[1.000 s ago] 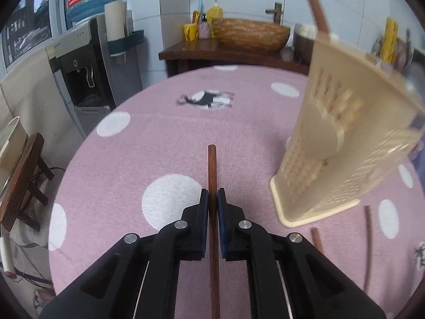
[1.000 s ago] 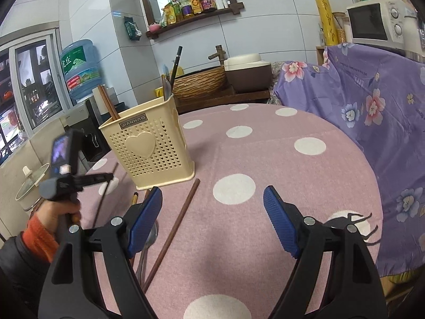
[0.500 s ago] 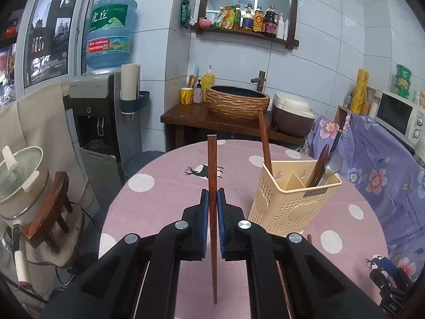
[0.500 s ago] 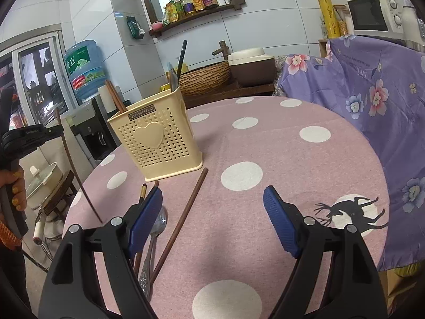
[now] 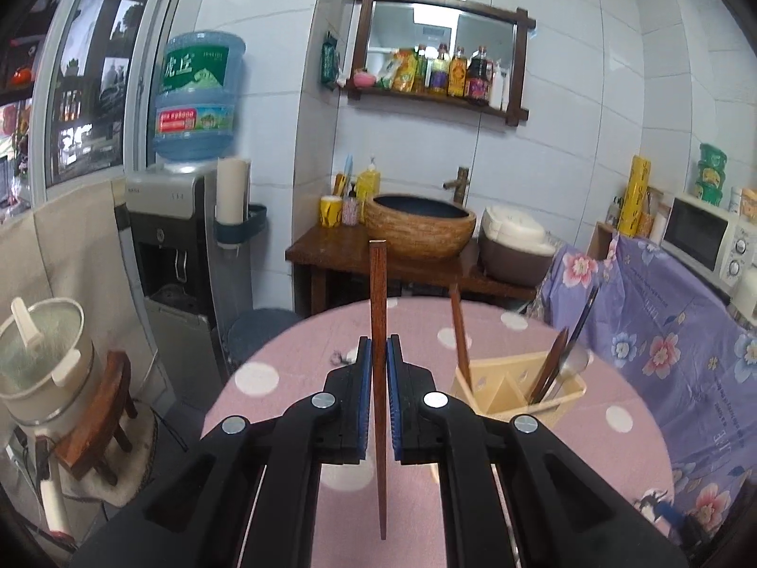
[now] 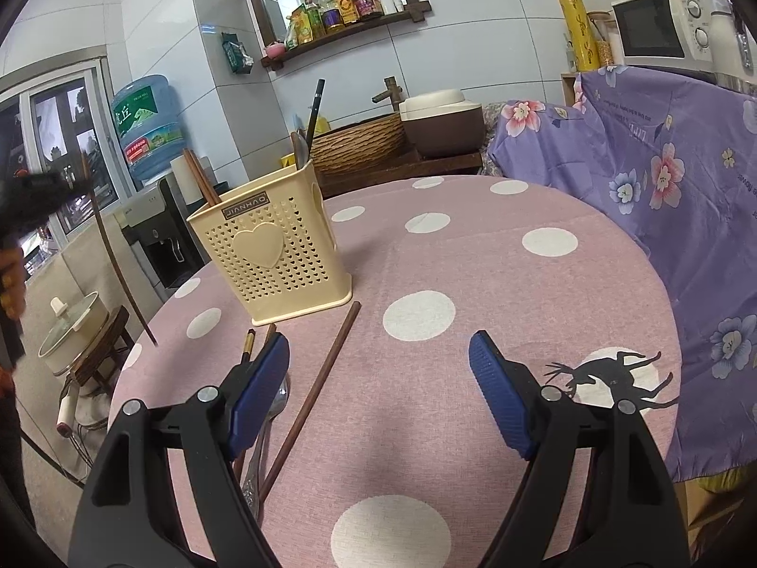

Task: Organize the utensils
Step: 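Carry the brown chopstick into the holder with the left tool and release it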

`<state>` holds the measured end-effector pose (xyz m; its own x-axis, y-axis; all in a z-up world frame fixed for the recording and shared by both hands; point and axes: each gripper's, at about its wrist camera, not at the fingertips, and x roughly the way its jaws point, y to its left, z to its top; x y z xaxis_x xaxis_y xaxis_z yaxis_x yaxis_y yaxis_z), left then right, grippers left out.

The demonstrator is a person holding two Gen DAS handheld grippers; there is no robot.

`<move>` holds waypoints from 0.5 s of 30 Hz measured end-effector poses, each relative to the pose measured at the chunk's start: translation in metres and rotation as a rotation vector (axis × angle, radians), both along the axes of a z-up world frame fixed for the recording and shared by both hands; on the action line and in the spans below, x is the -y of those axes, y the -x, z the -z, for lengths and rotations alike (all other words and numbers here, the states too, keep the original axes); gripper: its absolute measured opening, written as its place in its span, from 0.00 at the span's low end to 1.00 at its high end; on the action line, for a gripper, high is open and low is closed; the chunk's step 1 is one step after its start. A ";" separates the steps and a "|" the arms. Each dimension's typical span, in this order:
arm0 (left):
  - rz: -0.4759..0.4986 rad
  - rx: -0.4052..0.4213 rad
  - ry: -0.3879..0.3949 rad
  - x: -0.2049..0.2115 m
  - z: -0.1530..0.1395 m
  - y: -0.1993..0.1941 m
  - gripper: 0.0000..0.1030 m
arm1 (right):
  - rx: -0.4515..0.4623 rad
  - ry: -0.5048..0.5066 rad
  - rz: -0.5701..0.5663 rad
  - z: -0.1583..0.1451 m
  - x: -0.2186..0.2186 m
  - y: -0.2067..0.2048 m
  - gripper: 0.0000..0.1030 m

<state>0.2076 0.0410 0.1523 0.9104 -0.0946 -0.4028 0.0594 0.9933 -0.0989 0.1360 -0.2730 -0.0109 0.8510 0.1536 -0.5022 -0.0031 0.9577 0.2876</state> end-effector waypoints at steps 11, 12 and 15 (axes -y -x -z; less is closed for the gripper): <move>0.055 0.133 0.055 0.047 -0.102 -0.033 0.07 | 0.004 -0.002 -0.013 0.003 -0.004 0.006 0.76; 0.060 0.130 0.066 0.052 -0.100 -0.038 0.07 | 0.004 -0.001 -0.012 0.003 -0.002 0.007 0.76; 0.057 0.113 0.055 0.069 -0.081 -0.049 0.07 | 0.002 -0.004 -0.007 0.004 0.002 0.011 0.76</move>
<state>0.2568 -0.0276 0.2331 0.9422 -0.1663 -0.2908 0.1291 0.9813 -0.1427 0.1247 -0.2754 -0.0144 0.8509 0.1616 -0.4999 -0.0105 0.9566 0.2914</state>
